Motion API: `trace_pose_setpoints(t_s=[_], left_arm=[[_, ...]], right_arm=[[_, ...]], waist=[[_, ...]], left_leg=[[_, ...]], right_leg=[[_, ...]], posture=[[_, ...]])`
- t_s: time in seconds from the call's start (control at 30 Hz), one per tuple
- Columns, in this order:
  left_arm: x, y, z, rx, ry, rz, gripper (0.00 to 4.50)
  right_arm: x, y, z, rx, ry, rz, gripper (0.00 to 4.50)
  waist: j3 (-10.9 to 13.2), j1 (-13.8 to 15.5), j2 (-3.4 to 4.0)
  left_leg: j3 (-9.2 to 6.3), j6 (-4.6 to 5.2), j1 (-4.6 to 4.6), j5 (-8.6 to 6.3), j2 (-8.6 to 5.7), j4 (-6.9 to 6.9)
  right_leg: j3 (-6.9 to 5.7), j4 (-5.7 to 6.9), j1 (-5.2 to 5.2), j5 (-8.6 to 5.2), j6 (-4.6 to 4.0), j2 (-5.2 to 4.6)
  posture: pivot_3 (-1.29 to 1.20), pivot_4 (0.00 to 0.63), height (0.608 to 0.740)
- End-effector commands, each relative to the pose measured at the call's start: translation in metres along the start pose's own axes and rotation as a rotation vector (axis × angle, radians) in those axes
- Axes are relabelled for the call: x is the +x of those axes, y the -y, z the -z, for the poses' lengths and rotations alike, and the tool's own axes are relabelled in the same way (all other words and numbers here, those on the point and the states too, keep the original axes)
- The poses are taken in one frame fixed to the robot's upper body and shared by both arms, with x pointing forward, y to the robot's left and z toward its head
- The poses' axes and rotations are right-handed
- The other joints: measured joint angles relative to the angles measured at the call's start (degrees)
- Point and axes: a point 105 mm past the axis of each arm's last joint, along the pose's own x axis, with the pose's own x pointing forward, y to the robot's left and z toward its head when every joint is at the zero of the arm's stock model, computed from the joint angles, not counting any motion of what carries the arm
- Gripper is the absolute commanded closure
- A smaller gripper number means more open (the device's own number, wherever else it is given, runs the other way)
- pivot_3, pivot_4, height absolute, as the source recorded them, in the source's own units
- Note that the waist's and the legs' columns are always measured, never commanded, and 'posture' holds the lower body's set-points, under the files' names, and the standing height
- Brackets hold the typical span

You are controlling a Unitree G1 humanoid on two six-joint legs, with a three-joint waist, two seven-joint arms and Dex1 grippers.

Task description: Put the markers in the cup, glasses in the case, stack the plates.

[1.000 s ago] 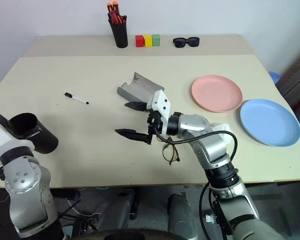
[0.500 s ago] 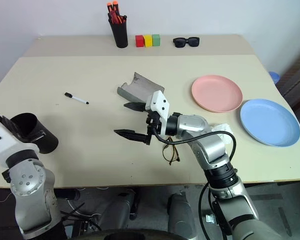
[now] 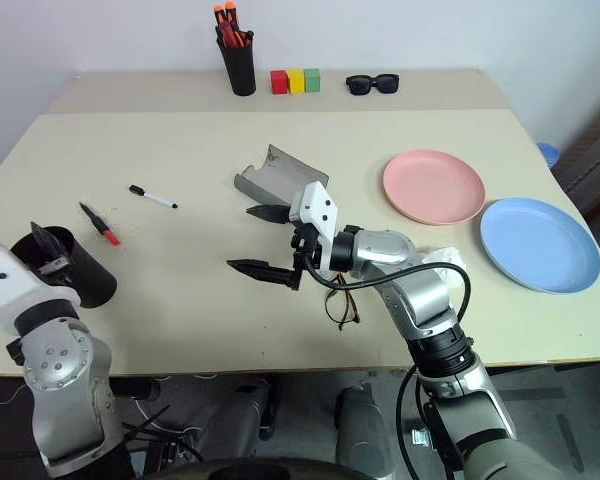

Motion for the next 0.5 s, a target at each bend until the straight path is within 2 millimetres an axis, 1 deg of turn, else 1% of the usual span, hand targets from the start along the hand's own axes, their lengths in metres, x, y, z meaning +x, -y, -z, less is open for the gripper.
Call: trace_pose_setpoints(t_s=[0.03, 0.13, 0.23, 0.3, 0.33, 0.37, 0.4, 0.43, 0.47, 0.5], left_arm=[[0.000, 0.004, -0.016, -0.016, 0.065, 0.001, 0.74], [0.003, 0.009, -0.027, -0.019, 0.102, 0.023, 0.74], [0.008, 0.022, -0.043, -0.059, 0.143, 0.070, 0.74], [0.012, 0.040, -0.057, -0.089, 0.182, 0.150, 0.74], [0.012, 0.051, -0.063, -0.107, 0.188, 0.204, 0.74], [0.012, 0.067, -0.065, -0.128, 0.171, 0.272, 0.74], [0.012, 0.080, -0.065, -0.141, 0.141, 0.325, 0.48], [0.013, 0.091, -0.061, -0.135, 0.091, 0.357, 0.20], [0.016, 0.098, -0.055, -0.126, 0.033, 0.366, 0.05], [0.018, 0.103, -0.047, -0.119, -0.032, 0.360, 0.05]], right_arm=[[0.002, -0.005, -0.008, -0.027, 0.034, -0.016, 0.00], [0.002, -0.005, -0.008, -0.027, 0.034, -0.017, 0.00], [0.002, -0.005, -0.007, -0.027, 0.034, -0.018, 0.00], [0.002, -0.004, -0.007, -0.027, 0.035, -0.018, 0.00], [0.003, -0.004, -0.007, -0.027, 0.035, -0.018, 0.00], [0.003, -0.004, -0.007, -0.027, 0.036, -0.018, 0.00], [0.003, -0.004, -0.007, -0.026, 0.037, -0.018, 0.00], [0.003, -0.004, -0.007, -0.026, 0.038, -0.017, 0.00], [0.004, -0.004, -0.007, -0.026, 0.039, -0.017, 0.00], [0.004, -0.004, -0.007, -0.026, 0.039, -0.016, 0.00]], waist=[[0.0, 0.0, 0.00], [0.0, 0.0, 0.00], [0.0, 0.0, 0.00], [0.0, 0.0, 0.00], [0.0, 0.0, 0.00], [0.0, 0.1, 0.00], [0.0, 0.1, 0.00], [0.0, 0.0, 0.00], [0.0, 0.0, 0.00], [0.0, 0.0, 0.00]], left_leg=[[-0.01, 0.00, 0.00, 0.00, 0.00, 0.00], [0.00, 0.00, -0.01, 0.00, 0.00, 0.00], [0.00, 0.00, -0.01, 0.00, -0.01, 0.00], [0.01, 0.00, -0.02, 0.00, -0.03, 0.00], [0.02, 0.00, -0.02, 0.00, -0.05, 0.00], [0.02, 0.00, -0.02, 0.00, -0.06, 0.01], [0.02, 0.00, -0.03, 0.00, -0.07, 0.02], [0.02, 0.00, -0.02, 0.01, -0.08, 0.03], [0.02, 0.01, -0.02, 0.01, -0.09, 0.03], [0.01, 0.09, -0.02, 0.06, -0.10, 0.03]], right_leg=[[0.00, 0.00, 0.00, 0.00, 0.00, 0.00], [-0.01, 0.00, 0.00, 0.00, 0.00, 0.00], [-0.01, -0.01, 0.00, 0.00, 0.00, 0.00], [-0.02, 0.00, 0.00, 0.00, 0.00, 0.01], [-0.03, 0.00, 0.00, 0.00, 0.00, 0.02], [-0.03, 0.00, 0.00, 0.00, 0.00, 0.03], [-0.03, 0.00, 0.02, 0.00, 0.01, 0.03], [-0.03, -0.01, 0.05, 0.01, 0.02, 0.03], [-0.03, -0.02, 0.04, 0.01, 0.03, 0.03], [-0.03, 0.00, 0.04, 0.03, 0.06, 0.04]], posture=[[0.00, 0.150, 0.740], [0.00, 0.150, 0.740], [0.00, 0.150, 0.740], [0.00, 0.150, 0.740], [0.00, 0.150, 0.740], [0.00, 0.150, 0.740], [0.00, 0.150, 0.740], [0.00, 0.150, 0.740], [0.00, 0.150, 0.740], [0.00, 0.150, 0.740]])
